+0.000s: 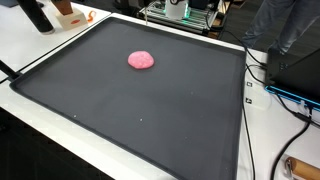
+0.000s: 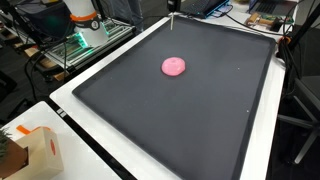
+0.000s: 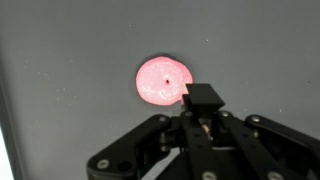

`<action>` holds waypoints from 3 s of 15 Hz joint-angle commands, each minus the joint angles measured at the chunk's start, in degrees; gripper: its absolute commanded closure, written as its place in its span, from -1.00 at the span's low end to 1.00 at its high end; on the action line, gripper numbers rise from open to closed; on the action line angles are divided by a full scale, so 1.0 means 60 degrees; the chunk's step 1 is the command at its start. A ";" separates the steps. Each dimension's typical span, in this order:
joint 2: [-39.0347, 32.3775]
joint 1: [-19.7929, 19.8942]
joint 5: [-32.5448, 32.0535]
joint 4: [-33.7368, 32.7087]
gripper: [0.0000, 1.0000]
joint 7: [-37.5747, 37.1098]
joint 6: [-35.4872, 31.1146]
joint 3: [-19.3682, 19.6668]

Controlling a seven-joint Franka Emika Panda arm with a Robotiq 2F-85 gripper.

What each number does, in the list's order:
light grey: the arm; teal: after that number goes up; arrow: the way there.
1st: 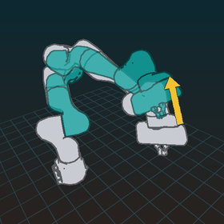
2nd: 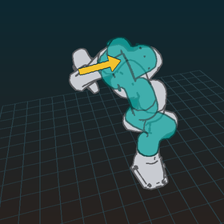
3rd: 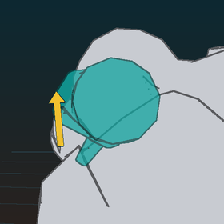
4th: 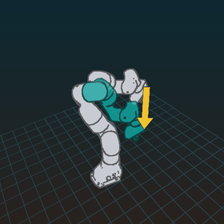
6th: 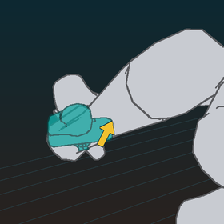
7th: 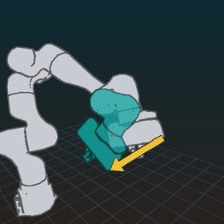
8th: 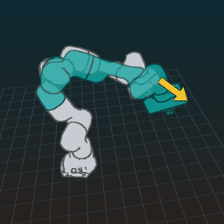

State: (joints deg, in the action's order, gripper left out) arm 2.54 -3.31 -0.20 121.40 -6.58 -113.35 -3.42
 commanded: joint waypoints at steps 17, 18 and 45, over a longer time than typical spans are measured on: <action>-0.0326 0.0106 0.0074 -0.0333 0.94 -0.0145 0.0224 0.0093; -0.0570 0.0207 0.0188 -0.0592 0.94 -0.0266 0.0446 0.0197; -0.6128 0.4022 0.5229 -0.5090 0.94 0.7190 0.3920 0.0872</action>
State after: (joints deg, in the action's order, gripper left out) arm -32.07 18.71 29.67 92.44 33.43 -91.35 2.88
